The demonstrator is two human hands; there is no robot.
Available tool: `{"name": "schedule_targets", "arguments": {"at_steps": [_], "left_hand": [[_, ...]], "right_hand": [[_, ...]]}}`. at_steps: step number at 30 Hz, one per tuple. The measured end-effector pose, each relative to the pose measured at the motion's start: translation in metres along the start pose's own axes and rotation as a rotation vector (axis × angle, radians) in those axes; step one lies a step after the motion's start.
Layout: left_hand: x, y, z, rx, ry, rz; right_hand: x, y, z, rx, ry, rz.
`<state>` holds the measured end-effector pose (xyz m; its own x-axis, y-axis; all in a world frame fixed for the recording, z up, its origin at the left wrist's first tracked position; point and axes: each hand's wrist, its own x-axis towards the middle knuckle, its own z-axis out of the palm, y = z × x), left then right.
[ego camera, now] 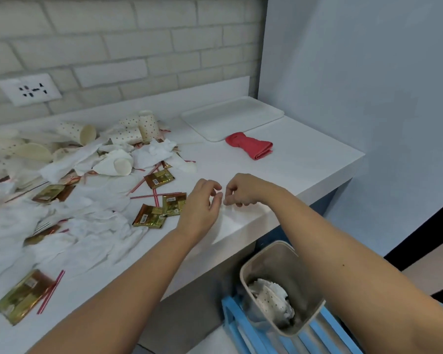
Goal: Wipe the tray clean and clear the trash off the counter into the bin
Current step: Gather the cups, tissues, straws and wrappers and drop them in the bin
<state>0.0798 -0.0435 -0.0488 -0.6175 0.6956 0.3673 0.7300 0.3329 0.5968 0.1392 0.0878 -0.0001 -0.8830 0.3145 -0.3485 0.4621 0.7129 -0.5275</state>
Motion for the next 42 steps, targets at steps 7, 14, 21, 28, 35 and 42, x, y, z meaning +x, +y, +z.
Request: {"name": "schedule_targets", "arguments": {"at_steps": [7, 14, 21, 28, 35, 42], "left_hand": [[-0.006, -0.046, -0.075, 0.448, -0.021, -0.319], [-0.039, -0.084, -0.142, 0.513, -0.247, -0.603], [-0.065, -0.114, -0.150, 0.385, -0.466, -0.611], [-0.075, -0.130, -0.139, 0.301, -0.185, -0.427], [-0.057, -0.125, -0.145, 0.142, 0.229, -0.381], [-0.039, -0.108, -0.157, -0.179, 0.470, -0.341]], "right_hand": [[0.037, -0.059, 0.032, -0.005, 0.103, -0.184], [0.050, -0.103, 0.060, -0.010, 0.052, -0.310], [0.051, -0.145, 0.091, -0.134, -0.173, -0.444], [0.063, -0.150, 0.081, -0.255, -0.168, -0.320], [0.055, -0.135, 0.091, -0.520, -0.014, 0.003], [0.049, -0.134, 0.101, -0.602, 0.033, -0.157]]}}
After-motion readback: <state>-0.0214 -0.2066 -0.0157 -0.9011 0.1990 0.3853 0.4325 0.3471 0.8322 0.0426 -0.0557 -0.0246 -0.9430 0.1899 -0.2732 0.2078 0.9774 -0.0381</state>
